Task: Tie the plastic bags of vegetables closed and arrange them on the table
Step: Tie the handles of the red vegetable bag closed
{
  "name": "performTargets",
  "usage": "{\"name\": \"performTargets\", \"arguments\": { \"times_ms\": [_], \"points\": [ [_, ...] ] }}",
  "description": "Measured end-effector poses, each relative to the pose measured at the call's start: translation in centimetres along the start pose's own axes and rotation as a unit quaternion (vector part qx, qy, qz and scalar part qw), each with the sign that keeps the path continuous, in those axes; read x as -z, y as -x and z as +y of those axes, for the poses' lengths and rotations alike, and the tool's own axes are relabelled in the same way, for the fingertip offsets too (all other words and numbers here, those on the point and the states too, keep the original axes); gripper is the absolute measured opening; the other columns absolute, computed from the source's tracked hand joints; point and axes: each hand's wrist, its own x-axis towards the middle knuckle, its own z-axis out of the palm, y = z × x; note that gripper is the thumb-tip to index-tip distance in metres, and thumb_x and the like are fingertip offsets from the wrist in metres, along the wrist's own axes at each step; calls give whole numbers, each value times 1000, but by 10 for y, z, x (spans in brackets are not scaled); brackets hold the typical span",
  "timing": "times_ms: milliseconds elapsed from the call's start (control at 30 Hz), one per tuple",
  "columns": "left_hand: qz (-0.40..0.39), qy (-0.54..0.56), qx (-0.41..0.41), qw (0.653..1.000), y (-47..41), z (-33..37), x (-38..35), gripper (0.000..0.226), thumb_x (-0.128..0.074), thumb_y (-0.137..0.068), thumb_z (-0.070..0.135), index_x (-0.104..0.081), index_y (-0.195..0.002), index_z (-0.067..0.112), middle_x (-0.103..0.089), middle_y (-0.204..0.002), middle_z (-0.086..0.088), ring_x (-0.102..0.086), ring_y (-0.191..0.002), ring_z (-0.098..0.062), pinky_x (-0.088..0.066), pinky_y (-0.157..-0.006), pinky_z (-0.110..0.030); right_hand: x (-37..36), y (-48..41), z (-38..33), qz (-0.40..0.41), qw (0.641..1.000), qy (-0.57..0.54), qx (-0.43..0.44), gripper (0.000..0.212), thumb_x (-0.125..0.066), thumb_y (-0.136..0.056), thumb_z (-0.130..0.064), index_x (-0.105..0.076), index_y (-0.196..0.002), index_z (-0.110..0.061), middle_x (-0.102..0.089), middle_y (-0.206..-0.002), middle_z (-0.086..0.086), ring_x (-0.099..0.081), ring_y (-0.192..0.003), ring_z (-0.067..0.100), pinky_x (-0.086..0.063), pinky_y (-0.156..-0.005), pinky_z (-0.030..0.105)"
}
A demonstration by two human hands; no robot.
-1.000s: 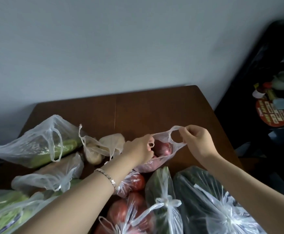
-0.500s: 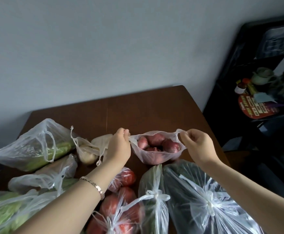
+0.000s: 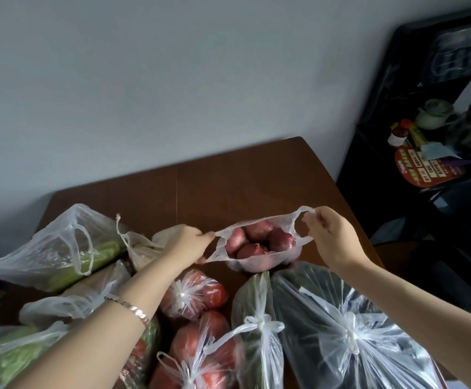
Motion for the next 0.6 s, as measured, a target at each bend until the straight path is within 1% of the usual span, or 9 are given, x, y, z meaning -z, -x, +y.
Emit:
{"name": "performTargets", "arguments": {
  "times_ms": [67, 100, 167, 233, 300, 333, 433, 500, 600],
  "points": [
    [62, 181, -39, 981, 1, 6, 2, 26, -61, -86, 27, -64, -71, 6, -59, -73, -4, -57, -74, -18, -38, -62, -22, -2, -1, -2, 9, 999, -15, 31, 26, -52, -90, -19, -58, -80, 3, -56, -80, 6, -50, -71, 18, -40, -62, 22],
    [80, 251, -58, 963, 3, 11, 1, 18, -64, -83, 25, -67, -77, 9, -62, -82, -1, -57, -82, -16, -38, -64, -17, -5, -1, -5, 5, 998, -27, 50, 24, -55, -89, -18, -59, -77, 1, -56, -86, 2, -52, -77, 13, -41, -66, 16],
    [44, 356, -81, 930, 8, 21, -8, 12, -69, -73, 31, -68, -73, 19, -67, -91, 6, -59, -88, -11, -41, -73, -12, -13, -2, -11, -32, 994, -78, 70, 17, -57, -88, -16, -62, -73, -9, -56, -98, -8, -52, -86, 2, -40, -72, 5],
    [3, 407, -108, 907, 6, 24, -26, 16, -64, -68, 37, -64, -69, 21, -67, -90, 1, -61, -86, -11, -43, -82, -22, -22, -6, -13, -83, 981, -167, 52, 13, -54, -90, -13, -63, -82, -13, -60, -106, -7, -55, -90, -4, -41, -79, 5],
    [10, 413, -129, 902, 8, 28, -43, 9, -57, -85, 23, -59, -83, 15, -62, -82, -5, -59, -72, -6, -46, -71, -17, -30, -11, -13, -109, 959, -259, 22, 14, -48, -93, -13, -61, -89, -10, -64, -95, 0, -60, -85, 2, -48, -76, 11],
    [20, 405, -133, 904, 7, 30, -50, 7, -51, -92, 16, -57, -88, 17, -61, -82, -4, -59, -72, -7, -47, -69, -16, -34, -14, -14, -105, 956, -272, 19, 14, -47, -93, -12, -60, -88, -10, -63, -86, 1, -60, -78, 5, -48, -72, 13],
    [15, 384, -168, 908, 0, 33, -68, 34, -45, -93, 4, -63, -86, 33, -66, -86, 1, -61, -79, -17, -52, -77, -33, -49, -30, -12, -68, 970, -234, 8, 19, -42, -96, -11, -58, -86, -17, -52, -69, 1, -49, -63, 10, -42, -59, 15],
    [43, 336, -176, 924, -6, 40, -70, 32, -45, -93, 2, -65, -85, 26, -64, -79, 6, -56, -69, -11, -48, -70, -26, -58, -40, -10, -59, 972, -227, -32, 24, -39, -97, -12, -58, -88, -22, -49, -66, -1, -43, -56, 9, -38, -51, 16],
    [82, 354, -128, 923, -18, 52, -66, 18, -49, -91, 8, -63, -85, 18, -59, -76, 3, -54, -67, -12, -45, -60, -20, -67, -53, -6, -78, 966, -225, -100, 24, -38, -98, -13, -60, -93, -21, -50, -73, -2, -43, -49, 1, -35, -46, 14]
  ]
}}
